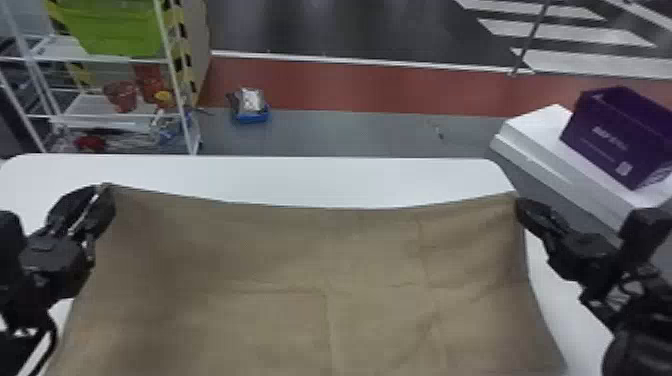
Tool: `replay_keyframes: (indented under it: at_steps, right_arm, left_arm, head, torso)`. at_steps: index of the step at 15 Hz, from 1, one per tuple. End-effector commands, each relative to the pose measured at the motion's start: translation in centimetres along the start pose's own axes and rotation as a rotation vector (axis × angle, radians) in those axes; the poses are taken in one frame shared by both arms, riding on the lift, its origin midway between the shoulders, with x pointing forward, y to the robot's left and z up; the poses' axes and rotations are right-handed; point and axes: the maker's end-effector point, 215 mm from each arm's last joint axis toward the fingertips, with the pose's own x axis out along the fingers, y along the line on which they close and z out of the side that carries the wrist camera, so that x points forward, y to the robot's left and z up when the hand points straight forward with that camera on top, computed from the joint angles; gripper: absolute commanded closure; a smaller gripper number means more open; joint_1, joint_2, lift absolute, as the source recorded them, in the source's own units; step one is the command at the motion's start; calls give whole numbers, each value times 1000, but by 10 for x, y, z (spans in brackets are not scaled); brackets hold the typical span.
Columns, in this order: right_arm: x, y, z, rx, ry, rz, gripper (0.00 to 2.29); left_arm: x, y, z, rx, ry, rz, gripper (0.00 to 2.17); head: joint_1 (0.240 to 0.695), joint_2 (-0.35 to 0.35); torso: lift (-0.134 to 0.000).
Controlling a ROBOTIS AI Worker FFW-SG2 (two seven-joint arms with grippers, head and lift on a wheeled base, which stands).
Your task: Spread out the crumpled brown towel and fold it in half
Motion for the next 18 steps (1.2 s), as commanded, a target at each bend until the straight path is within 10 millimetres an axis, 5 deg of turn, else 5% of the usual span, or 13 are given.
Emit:
replay_keyframes:
  at_steps: [1,5,12,16,18]
  right_arm:
    - [5,-2,-1,-43,-11,-9,-2]
    - [1,-12,19,-119,-60,-16,56]
    - [-13,15,46,-208,-98,93,70]
    - [9,11,69,-266,-40,147,87]
    - [27,-2,74,-290,-9,151,90]
  left_arm:
    - [1,5,1,2,-9,25,-2]
    - [-3,17,3,26,-16,56,19]
    - [-1,17,-1,32,-9,56,19]
    - [0,16,5,35,-36,55,56]
    - [-1,15,12,22,-72,50,269]
  head:
    - [695,-132]
    - [695,-126]
    - [695,-109]
    - [695,-100]
    - [695,-100]
  torso:
    - [-124]
    - [-124]
    - [-124]
    - [-124]
    - [-124]
